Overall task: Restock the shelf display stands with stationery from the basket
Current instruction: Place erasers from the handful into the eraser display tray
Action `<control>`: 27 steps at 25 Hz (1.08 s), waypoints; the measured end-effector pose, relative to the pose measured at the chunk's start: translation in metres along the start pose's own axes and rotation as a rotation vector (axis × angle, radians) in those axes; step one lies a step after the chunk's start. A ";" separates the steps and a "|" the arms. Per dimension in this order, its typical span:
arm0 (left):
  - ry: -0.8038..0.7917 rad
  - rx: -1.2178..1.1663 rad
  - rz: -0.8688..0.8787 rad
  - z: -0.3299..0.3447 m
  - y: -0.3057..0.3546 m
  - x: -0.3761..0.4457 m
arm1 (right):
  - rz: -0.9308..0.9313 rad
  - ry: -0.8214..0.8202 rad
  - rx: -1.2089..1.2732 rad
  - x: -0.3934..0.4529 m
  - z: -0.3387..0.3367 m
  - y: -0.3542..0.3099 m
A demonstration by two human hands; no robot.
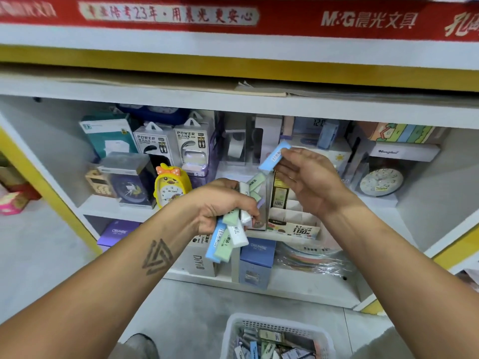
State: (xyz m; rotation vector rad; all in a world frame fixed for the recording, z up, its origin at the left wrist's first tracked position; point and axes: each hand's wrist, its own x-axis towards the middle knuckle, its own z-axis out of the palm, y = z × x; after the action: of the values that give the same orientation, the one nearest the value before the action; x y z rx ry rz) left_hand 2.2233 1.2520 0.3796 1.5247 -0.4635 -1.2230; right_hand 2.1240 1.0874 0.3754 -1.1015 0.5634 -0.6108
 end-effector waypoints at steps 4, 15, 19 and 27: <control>0.059 -0.021 -0.014 -0.019 0.004 -0.006 | -0.021 -0.025 -0.081 0.003 0.005 0.004; 0.240 -0.115 0.049 -0.081 0.014 -0.020 | -0.336 -0.244 -1.237 0.019 0.048 0.055; 0.251 -0.127 0.046 -0.089 0.013 -0.017 | -0.324 -0.264 -1.374 0.023 0.050 0.061; 0.279 -0.125 0.046 -0.094 0.007 -0.021 | -0.480 -0.383 -1.402 0.019 0.054 0.074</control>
State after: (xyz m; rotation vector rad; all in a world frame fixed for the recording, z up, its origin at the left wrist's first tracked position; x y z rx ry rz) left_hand 2.2988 1.3125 0.3850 1.5392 -0.2325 -0.9664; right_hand 2.1875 1.1331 0.3230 -2.6620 0.3386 -0.3262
